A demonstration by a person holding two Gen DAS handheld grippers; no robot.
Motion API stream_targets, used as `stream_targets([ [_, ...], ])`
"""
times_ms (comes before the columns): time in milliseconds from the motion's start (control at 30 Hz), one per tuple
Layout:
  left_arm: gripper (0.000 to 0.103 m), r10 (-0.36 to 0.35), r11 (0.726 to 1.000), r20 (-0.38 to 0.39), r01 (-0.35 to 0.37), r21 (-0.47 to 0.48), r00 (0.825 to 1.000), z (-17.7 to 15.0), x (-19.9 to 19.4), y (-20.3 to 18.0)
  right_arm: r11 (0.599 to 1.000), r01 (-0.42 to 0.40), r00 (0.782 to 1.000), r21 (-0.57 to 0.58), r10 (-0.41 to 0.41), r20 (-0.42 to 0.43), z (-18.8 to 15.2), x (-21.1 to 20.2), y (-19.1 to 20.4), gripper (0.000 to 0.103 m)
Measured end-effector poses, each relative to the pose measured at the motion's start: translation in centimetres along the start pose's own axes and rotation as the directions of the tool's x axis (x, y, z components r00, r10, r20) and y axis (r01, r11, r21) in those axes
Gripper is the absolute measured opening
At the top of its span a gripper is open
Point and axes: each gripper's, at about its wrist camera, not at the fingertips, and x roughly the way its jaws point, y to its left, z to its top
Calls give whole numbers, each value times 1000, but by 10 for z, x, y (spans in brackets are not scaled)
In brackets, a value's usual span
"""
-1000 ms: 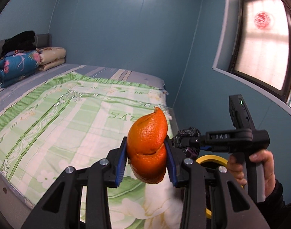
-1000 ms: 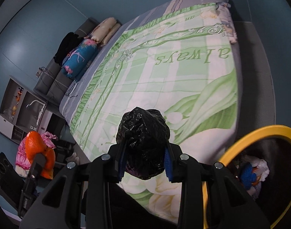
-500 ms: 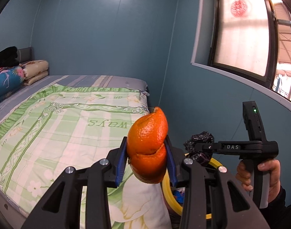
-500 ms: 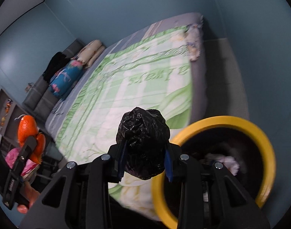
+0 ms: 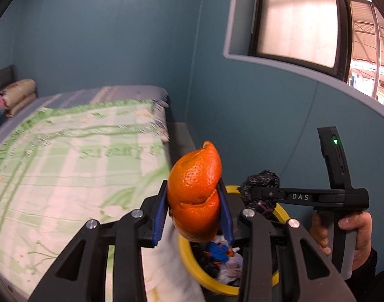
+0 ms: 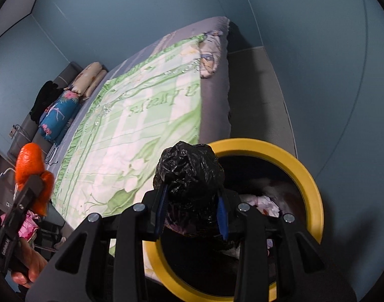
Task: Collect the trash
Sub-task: 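Open both grippers to drop the orange peel and black bag into the bin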
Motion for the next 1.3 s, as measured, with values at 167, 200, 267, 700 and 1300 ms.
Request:
stream_targets([
  [167,35,-55,998,-57,56,10,997,-3,41,-13,1000,3,1000,29,-2,-23,-7,7,-15,32],
  [200,35,-63,998,-69,63,10,996,-4,48,-15,999,9,1000,32,-8,-28,-6,11,-17,32],
  [267,35,-65,998,-99,67,14,993,-7,64,-18,999,19,999,43,-17,-35,-7,13,-22,32],
  [700,57,-97,994,-170,88,-61,981,-19,97,-8,995,32,998,97,-27,-58,-6,19,-35,39],
  [1300,81,55,976,-58,-66,-206,997,-21,28,71,998,69,997,10,-69,-28,0,17,-1,64],
])
